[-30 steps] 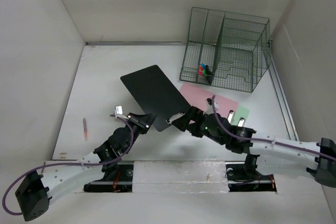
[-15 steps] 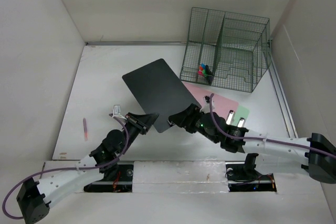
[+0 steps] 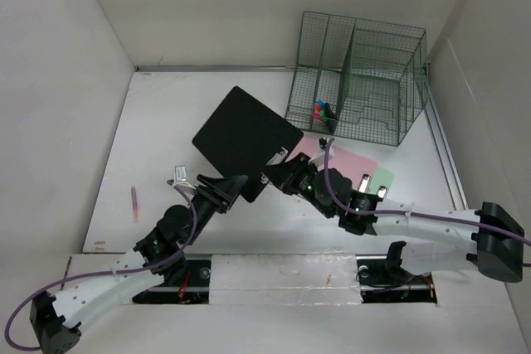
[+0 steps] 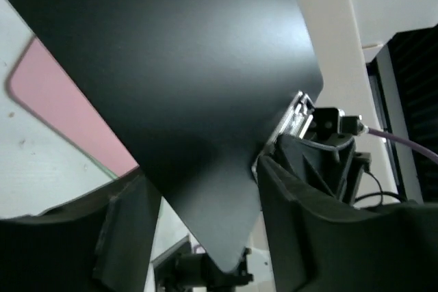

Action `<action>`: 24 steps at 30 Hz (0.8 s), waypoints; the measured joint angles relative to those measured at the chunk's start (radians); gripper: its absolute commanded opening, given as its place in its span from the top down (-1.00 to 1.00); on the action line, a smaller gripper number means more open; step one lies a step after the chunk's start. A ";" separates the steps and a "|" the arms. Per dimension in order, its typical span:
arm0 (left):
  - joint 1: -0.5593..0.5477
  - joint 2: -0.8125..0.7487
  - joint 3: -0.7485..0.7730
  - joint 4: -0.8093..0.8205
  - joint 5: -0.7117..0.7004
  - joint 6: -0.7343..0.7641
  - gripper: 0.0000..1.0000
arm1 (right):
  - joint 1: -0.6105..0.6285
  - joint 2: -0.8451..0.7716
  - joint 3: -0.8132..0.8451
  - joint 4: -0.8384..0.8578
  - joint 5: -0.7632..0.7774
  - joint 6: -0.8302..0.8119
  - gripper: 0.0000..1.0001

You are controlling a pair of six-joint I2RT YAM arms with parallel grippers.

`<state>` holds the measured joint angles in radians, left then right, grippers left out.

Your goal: Organize the desk

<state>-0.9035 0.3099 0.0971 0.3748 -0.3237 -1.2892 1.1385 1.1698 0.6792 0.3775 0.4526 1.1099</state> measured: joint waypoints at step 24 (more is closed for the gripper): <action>-0.007 -0.089 0.217 -0.257 -0.110 0.411 -0.55 | -0.574 -0.463 0.172 -0.089 0.316 -0.208 1.00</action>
<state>-0.9108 0.2211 0.3145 0.1181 -0.4335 -0.8780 0.5644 0.7071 0.8516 0.2890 0.7685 0.9020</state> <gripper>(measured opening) 0.781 0.169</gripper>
